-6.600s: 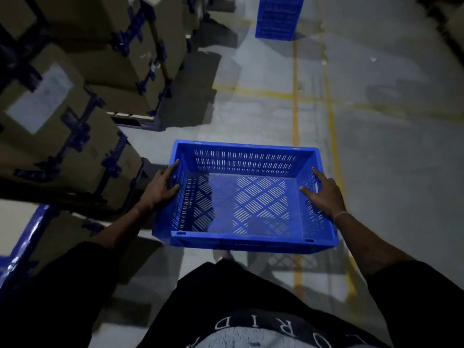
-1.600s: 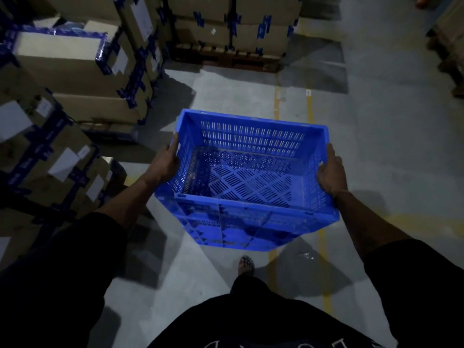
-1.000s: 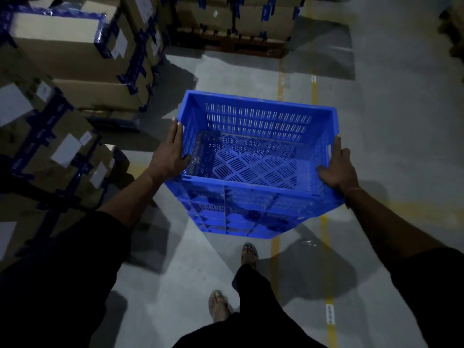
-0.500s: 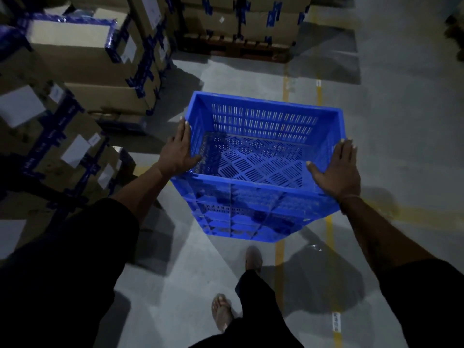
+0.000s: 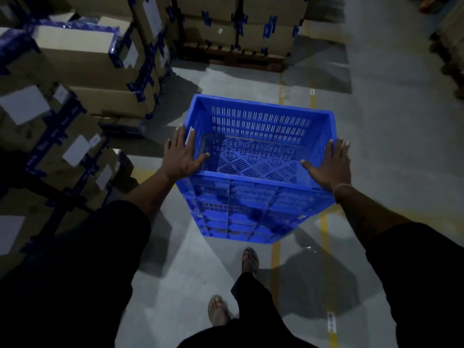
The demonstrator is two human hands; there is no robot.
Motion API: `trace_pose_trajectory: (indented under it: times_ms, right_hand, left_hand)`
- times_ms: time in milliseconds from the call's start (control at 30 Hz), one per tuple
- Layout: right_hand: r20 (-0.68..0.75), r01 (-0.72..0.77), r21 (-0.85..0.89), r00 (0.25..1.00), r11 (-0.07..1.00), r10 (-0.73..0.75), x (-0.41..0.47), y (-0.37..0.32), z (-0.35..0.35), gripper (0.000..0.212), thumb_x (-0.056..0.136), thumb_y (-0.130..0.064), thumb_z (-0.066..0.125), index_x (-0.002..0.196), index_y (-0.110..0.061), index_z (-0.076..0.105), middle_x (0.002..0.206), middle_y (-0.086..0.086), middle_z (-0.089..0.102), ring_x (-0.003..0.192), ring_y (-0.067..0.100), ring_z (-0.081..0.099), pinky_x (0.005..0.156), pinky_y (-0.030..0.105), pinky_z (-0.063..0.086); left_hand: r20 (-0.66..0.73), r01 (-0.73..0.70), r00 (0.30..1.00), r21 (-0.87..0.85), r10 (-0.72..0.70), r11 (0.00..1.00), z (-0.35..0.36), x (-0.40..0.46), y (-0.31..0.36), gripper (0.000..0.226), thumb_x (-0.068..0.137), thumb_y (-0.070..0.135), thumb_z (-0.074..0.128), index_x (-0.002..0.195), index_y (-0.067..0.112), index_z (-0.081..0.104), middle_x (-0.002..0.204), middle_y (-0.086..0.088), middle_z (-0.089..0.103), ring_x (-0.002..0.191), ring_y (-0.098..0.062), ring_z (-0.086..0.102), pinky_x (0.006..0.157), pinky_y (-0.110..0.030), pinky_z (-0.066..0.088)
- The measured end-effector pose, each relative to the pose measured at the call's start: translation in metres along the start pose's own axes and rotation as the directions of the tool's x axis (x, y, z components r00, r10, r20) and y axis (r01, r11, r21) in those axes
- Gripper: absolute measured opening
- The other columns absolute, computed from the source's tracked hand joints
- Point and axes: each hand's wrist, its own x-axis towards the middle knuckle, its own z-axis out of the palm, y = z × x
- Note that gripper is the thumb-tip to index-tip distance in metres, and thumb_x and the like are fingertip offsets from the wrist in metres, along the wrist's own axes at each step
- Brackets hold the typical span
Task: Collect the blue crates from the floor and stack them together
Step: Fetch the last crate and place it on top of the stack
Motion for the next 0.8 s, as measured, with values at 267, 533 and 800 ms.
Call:
trace_pose_trajectory:
  times_ms: [267, 533, 800]
  right_hand:
    - [0.069, 0.049, 0.271, 0.995, 0.961, -0.07, -0.02, -0.046, -0.009, 0.107, 0.087, -0.079, 0.048, 0.163, -0.017, 0.005, 0.171, 0.005, -0.002, 0.157, 0.026, -0.011, 0.125, 0.054, -0.005]
    - [0.101, 0.3, 0.503, 0.911, 0.811, -0.399, -0.034, -0.136, -0.026, 0.099, 0.09, -0.072, 0.053, 0.163, -0.025, 0.006, 0.171, -0.003, -0.004, 0.157, 0.021, -0.006, 0.126, 0.051, 0.007]
    - [0.128, 0.482, 0.576, 0.744, 0.66, -0.655, -0.05, -0.184, -0.022, 0.094, 0.092, -0.068, 0.055, 0.163, -0.027, 0.008, 0.171, 0.0, 0.002, 0.156, 0.027, 0.01, 0.122, 0.055, 0.022]
  left_hand:
    - [0.006, -0.028, 1.0, -0.286, 0.031, 0.958, -0.002, -0.065, -0.036, 0.086, 0.103, 0.065, 0.032, 0.164, 0.015, -0.001, 0.172, -0.009, 0.003, 0.158, -0.027, 0.006, 0.126, -0.049, 0.017]
    - [-0.057, 0.147, 0.976, -0.53, -0.208, 0.835, -0.024, -0.151, -0.051, 0.089, 0.103, 0.059, 0.04, 0.163, 0.015, -0.009, 0.171, -0.003, -0.01, 0.157, -0.016, -0.005, 0.126, -0.035, 0.005]
    - [-0.096, 0.321, 0.873, -0.625, -0.478, 0.712, -0.025, -0.272, -0.03, 0.078, 0.106, 0.047, 0.043, 0.164, 0.019, -0.002, 0.172, -0.004, -0.005, 0.157, -0.021, 0.001, 0.126, -0.042, 0.008]
